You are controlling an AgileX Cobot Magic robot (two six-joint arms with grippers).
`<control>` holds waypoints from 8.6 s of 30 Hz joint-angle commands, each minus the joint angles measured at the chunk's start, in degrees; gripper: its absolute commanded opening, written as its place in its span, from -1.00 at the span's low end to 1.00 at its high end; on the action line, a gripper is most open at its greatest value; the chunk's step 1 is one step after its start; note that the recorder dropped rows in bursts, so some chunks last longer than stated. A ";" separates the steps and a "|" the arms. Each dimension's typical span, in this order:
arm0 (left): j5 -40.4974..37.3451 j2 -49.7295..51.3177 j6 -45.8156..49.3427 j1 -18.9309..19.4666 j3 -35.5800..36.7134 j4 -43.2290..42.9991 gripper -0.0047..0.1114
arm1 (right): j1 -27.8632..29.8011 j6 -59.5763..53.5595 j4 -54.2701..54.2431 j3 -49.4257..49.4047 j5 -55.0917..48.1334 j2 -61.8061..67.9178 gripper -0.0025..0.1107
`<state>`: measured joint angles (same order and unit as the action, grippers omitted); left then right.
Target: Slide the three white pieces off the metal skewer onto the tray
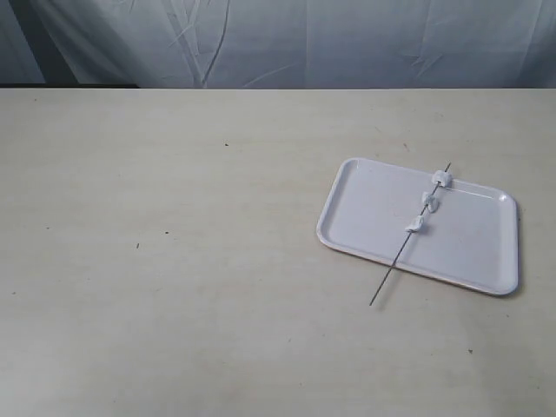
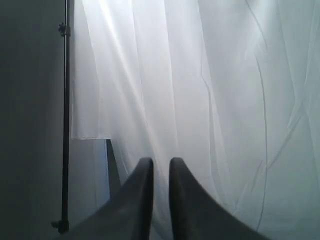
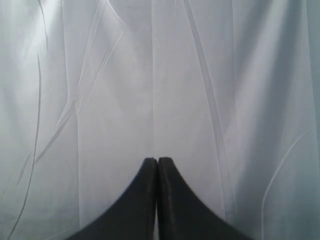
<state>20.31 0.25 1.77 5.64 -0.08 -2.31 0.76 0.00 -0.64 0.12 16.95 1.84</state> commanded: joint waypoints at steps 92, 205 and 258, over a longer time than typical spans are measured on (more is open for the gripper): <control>3.72 124.61 -114.70 -53.77 -73.08 -97.64 -0.10 | -27.44 26.31 22.88 47.66 -67.19 61.11 -0.95; 6.16 95.40 -109.62 -39.83 -55.57 -97.47 -0.92 | -22.45 53.90 9.44 23.01 -4.20 57.31 0.07; 6.25 95.40 -108.26 -39.83 -55.57 -96.53 -0.92 | -22.45 61.78 10.19 23.69 -1.62 57.31 0.07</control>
<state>26.78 96.09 -106.59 -34.31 -55.87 -99.82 -21.98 61.68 11.51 23.56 18.28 58.96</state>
